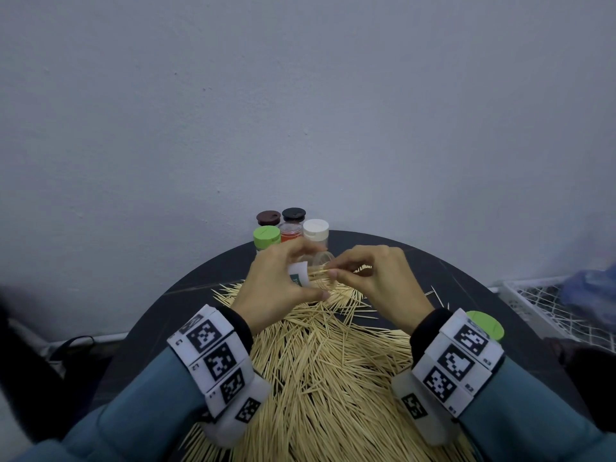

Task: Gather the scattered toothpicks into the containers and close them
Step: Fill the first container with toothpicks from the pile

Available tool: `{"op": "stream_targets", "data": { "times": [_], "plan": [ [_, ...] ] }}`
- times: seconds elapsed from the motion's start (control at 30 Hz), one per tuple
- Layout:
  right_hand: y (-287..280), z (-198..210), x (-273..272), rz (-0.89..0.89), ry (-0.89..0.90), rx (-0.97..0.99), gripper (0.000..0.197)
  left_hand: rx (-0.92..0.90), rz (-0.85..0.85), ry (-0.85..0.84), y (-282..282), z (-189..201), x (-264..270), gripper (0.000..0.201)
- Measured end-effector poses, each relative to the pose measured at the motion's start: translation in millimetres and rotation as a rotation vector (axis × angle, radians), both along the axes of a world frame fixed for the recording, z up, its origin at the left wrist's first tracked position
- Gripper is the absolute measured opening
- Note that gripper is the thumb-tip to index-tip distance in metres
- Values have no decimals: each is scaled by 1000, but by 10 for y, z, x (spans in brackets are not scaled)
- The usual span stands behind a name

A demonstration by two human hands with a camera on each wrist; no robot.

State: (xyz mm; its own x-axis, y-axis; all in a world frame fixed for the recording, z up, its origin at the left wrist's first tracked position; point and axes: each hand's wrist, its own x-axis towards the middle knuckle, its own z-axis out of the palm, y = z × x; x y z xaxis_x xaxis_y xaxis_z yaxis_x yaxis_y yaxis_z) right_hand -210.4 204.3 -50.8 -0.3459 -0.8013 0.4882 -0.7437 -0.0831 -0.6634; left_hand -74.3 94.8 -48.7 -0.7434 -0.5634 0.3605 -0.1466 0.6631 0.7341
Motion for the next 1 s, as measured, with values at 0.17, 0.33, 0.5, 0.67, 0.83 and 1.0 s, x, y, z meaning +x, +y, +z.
{"op": "stream_targets", "data": {
  "times": [0.17, 0.33, 0.5, 0.67, 0.83, 1.0],
  "plan": [
    [-6, -23, -5, -34, -31, -28, 10, 34, 29, 0, -55, -9, -8, 59],
    [-2, -16, -18, -21, -38, -20, 5, 50, 9, -3, -5, -6, -10, 58],
    [10, 27, -35, 7, -76, -17, 3, 76, -2, -13, -30, -11, -21, 59],
    [-16, 101, -232, -74, -125, 52, 2, 155, -12, 9, -85, 9, -12, 56],
    [-259, 40, -679, -91, 172, 716, 36, 227, -14, 27, -156, 33, -11, 59],
    [-527, -95, -957, -172, 368, 1011, 59, 299, 4, 71, -274, 69, 5, 59]
  ]
}}
